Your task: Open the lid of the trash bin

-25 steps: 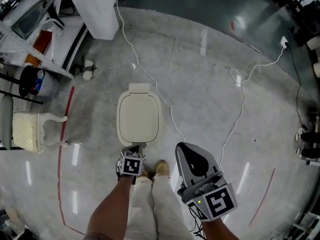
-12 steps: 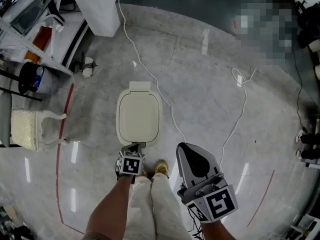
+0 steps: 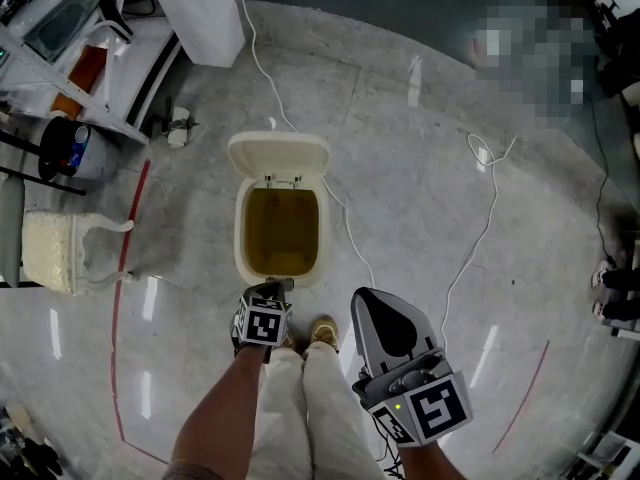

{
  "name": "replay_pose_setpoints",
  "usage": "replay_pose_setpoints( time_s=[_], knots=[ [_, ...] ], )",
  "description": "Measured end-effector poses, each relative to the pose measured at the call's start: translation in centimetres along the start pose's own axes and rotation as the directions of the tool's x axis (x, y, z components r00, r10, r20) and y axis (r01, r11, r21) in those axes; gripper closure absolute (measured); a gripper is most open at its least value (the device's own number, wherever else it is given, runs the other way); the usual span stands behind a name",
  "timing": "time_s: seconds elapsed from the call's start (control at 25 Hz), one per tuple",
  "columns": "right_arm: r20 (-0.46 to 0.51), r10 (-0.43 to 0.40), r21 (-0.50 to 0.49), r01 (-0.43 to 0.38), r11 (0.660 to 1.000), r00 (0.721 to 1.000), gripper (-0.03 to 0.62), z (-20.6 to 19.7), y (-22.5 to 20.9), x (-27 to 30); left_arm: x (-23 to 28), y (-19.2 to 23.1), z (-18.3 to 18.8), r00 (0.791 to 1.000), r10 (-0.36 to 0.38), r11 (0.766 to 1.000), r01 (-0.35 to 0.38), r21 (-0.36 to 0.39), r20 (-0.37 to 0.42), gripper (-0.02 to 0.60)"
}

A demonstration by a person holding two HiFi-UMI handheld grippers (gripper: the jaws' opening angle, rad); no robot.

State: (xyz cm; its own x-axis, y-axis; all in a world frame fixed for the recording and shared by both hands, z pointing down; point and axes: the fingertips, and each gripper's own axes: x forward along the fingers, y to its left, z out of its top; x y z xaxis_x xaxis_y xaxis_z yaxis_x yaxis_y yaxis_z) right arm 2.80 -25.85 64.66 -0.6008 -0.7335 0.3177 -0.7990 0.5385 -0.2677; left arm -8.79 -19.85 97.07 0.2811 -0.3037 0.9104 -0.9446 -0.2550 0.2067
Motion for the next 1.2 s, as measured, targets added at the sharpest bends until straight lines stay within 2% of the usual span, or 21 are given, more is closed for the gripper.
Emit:
replay_pose_setpoints(
  time_s=[0.28,0.68,0.88,1.08,1.2],
  knots=[
    [0.008,-0.001,-0.003,0.001,1.0,1.0,0.559,0.9,0.7,0.0,-0.3,0.4,0.3,1.0,-0.003,0.998,0.001,-0.062,-0.031,0.583],
    [0.011,-0.002,-0.01,0.002,1.0,1.0,0.559,2.5,1.1,0.0,-1.9,0.6,1.7,0.999,-0.01,0.997,0.006,-0.08,-0.042,0.586],
    [0.008,-0.005,-0.004,0.005,1.0,1.0,0.559,4.8,2.0,-0.4,-5.7,1.2,4.4,1.0,0.0,0.996,0.0,-0.085,-0.001,0.586],
    [0.046,0.008,-0.014,-0.008,1.0,0.999,0.559,9.8,3.6,-1.4,-11.8,1.3,8.8,0.999,0.011,0.995,-0.006,-0.101,0.048,0.586],
    [0.061,0.02,-0.013,-0.019,1.0,0.998,0.559,12.7,4.8,-2.4,-15.7,0.8,10.1,0.999,0.014,0.994,-0.008,-0.105,0.049,0.586]
  ],
)
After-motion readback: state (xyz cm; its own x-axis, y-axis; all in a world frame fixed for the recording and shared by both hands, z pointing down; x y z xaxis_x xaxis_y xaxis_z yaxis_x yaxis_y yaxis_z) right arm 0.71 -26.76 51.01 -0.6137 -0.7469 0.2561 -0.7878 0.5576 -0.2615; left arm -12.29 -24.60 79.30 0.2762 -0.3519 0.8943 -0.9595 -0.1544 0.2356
